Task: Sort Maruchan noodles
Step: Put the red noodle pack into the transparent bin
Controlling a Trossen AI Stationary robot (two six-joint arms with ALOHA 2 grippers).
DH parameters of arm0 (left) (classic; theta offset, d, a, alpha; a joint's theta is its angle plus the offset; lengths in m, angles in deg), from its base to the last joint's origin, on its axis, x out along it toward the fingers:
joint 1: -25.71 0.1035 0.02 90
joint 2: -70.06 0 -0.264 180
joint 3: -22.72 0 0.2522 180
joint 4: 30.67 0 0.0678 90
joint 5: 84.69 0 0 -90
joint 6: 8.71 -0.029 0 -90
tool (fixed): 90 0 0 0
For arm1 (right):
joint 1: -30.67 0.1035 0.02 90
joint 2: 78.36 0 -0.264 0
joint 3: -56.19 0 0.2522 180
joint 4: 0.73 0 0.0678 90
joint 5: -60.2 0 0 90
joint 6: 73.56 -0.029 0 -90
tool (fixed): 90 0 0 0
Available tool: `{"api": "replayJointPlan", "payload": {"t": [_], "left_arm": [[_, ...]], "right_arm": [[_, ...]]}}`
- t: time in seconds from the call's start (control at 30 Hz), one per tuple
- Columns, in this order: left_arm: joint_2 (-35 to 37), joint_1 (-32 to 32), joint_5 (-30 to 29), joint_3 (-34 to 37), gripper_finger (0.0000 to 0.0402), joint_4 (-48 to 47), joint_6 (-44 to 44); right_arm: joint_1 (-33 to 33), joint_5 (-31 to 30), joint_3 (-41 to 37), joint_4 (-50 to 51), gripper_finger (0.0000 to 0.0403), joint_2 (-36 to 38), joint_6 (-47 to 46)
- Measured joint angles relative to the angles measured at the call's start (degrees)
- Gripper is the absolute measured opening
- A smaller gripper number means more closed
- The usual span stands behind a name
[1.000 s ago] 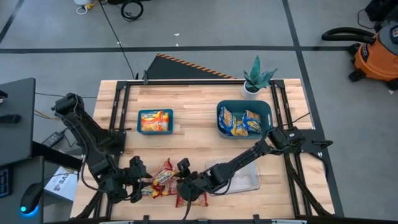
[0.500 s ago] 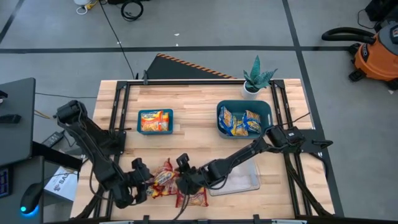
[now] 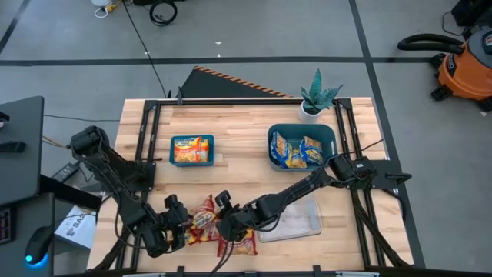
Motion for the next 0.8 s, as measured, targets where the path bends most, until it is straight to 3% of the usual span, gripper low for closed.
{"api": "replayJointPlan", "payload": {"t": [0.17, 0.33, 0.5, 0.8], "left_arm": [[2.4, -1.0, 0.3, -4.9, 0.0141, -2.3, -5.6], [3.5, -2.5, -4.4, -8.6, 0.0141, -6.8, -7.1], [3.5, -3.7, -7.4, -8.4, 0.0141, -8.7, -5.9], [3.5, -4.4, -10.3, -8.4, 0.0141, -8.0, -3.2]], "right_arm": [[0.1, -4.5, 0.0, 0.4, 0.0017, 0.5, 0.3], [0.2, -5.9, 0.0, 1.4, 0.0006, 4.5, 0.6], [-0.5, -8.1, 0.0, 3.0, 0.0009, 9.0, 0.7], [1.4, -6.7, 0.0, 14.2, 0.0007, 21.9, -1.4]]}}
